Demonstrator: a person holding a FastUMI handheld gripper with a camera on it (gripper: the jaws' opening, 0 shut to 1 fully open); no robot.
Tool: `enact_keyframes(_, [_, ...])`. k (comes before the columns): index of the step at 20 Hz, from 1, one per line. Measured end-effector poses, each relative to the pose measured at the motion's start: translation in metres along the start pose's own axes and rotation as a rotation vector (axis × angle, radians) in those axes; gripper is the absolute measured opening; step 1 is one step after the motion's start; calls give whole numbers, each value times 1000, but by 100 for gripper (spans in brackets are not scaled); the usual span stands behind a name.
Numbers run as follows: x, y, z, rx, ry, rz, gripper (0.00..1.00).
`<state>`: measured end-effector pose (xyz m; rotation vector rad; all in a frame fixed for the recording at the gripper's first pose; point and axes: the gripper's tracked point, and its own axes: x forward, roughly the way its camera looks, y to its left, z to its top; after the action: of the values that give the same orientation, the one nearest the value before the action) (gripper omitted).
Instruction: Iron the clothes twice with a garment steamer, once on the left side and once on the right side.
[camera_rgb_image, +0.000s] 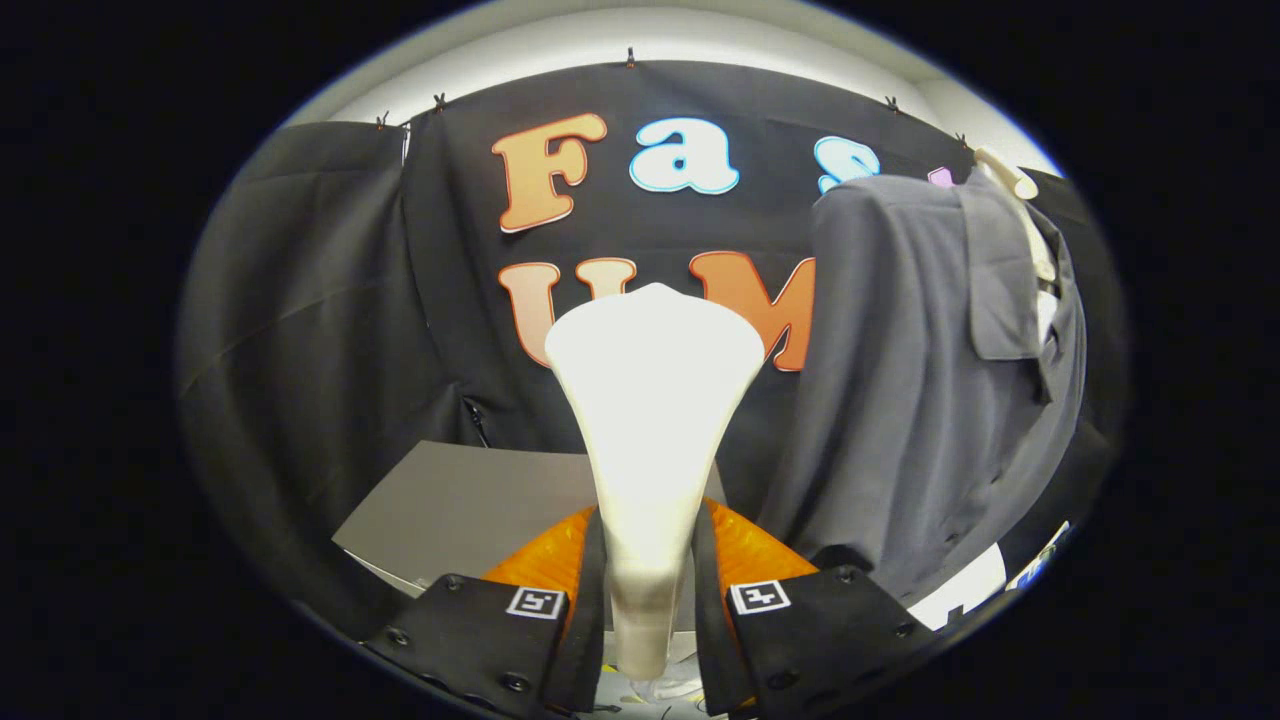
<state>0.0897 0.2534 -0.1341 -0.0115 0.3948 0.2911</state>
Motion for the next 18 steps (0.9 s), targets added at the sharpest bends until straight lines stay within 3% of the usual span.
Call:
enact_keyframes(10, [-96, -94, 60, 47, -183, -71, 46])
enact_keyframes(18, [-120, -175, 66, 83, -220, -136, 46])
